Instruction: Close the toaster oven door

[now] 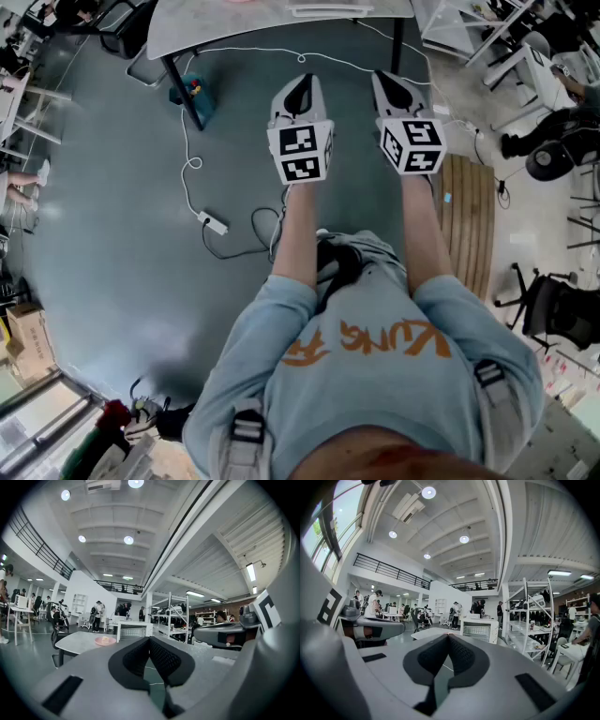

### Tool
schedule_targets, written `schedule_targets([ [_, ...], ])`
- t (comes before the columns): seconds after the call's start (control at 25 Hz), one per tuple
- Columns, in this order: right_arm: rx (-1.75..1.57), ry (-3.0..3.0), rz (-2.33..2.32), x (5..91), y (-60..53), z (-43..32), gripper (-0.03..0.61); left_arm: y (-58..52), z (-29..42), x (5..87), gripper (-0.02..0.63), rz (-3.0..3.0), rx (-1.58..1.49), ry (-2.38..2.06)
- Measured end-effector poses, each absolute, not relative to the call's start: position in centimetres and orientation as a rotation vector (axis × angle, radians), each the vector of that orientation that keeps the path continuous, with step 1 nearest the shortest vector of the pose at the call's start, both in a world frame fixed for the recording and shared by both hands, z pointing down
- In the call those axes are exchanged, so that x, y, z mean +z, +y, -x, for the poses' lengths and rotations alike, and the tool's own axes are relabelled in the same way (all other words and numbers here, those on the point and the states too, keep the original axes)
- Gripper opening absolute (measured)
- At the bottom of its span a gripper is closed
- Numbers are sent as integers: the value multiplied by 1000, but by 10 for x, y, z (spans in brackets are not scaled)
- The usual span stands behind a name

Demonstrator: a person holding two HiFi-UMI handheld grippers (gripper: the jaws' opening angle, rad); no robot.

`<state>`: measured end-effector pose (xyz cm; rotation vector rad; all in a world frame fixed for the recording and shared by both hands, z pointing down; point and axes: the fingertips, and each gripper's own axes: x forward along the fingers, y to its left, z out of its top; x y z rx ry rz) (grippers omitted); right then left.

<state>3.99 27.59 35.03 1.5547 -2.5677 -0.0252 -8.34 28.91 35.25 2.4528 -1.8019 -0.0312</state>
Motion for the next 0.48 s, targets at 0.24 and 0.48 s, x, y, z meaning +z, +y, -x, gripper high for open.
schedule_targets([
  [0.24, -38, -2554, -1587, 348, 273, -43, -3, 285, 83, 351, 2, -2480, -32, -1770],
  [0.48, -28, -2533, -1640, 346, 265, -45, -3, 278, 88, 349, 2, -2480, -37, -1765],
])
